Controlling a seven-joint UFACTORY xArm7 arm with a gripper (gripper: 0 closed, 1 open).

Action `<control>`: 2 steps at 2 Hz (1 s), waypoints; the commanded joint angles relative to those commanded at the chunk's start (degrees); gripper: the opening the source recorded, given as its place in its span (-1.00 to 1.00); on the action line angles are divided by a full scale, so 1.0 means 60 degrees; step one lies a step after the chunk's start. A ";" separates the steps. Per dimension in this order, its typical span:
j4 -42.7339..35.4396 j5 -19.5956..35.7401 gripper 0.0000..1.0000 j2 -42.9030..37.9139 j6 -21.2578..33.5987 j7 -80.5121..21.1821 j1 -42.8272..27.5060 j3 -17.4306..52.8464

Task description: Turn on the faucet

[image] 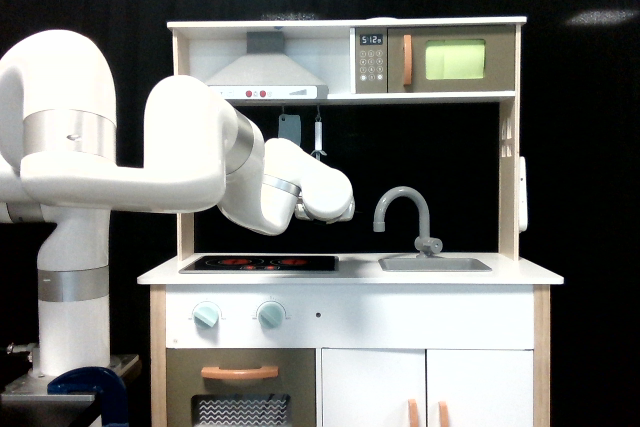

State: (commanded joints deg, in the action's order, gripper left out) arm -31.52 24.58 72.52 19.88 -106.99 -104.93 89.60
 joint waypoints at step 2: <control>-0.0938 -0.0637 1.00 0.0405 -0.0268 0.0235 -0.1195 0.0579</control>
State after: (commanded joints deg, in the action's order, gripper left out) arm -37.15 20.76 74.95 18.27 -105.58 -112.10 93.08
